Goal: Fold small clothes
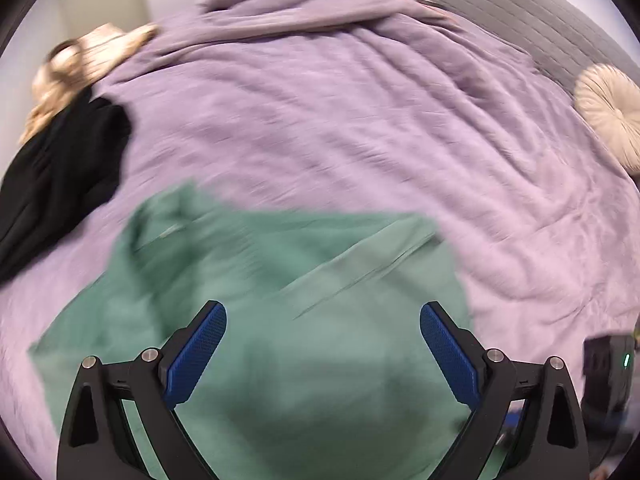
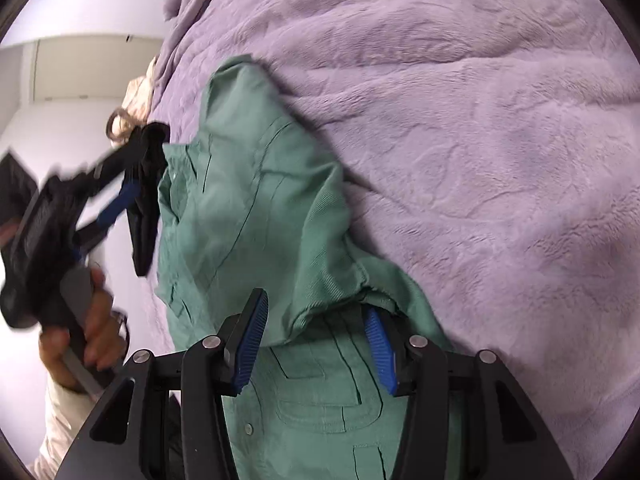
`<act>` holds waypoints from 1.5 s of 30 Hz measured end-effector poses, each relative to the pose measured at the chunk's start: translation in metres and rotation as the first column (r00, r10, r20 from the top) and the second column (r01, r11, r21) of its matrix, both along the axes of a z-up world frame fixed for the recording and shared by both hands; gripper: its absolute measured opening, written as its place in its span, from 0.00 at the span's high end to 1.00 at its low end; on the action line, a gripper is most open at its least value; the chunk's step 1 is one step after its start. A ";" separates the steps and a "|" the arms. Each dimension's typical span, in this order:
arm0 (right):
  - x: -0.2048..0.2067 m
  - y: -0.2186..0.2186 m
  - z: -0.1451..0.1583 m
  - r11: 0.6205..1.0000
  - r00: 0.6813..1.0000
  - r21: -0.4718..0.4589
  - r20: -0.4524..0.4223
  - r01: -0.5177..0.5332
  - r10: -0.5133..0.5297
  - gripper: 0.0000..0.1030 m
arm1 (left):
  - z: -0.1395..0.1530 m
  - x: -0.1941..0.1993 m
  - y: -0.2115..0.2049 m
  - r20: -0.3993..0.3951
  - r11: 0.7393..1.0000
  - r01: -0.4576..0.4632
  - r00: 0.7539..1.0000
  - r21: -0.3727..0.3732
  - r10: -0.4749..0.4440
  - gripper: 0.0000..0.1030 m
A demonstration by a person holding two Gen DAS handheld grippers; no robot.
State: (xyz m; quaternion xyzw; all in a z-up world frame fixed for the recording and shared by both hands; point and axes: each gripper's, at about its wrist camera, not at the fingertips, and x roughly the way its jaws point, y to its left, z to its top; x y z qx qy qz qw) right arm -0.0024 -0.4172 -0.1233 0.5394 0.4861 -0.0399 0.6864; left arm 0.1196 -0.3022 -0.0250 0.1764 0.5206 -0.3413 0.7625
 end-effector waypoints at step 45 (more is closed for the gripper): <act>0.103 0.018 0.066 0.847 0.939 -0.432 0.003 -0.309 0.344 0.83 | -0.045 0.003 0.227 0.027 0.847 -0.502 0.862 0.173 0.506 0.87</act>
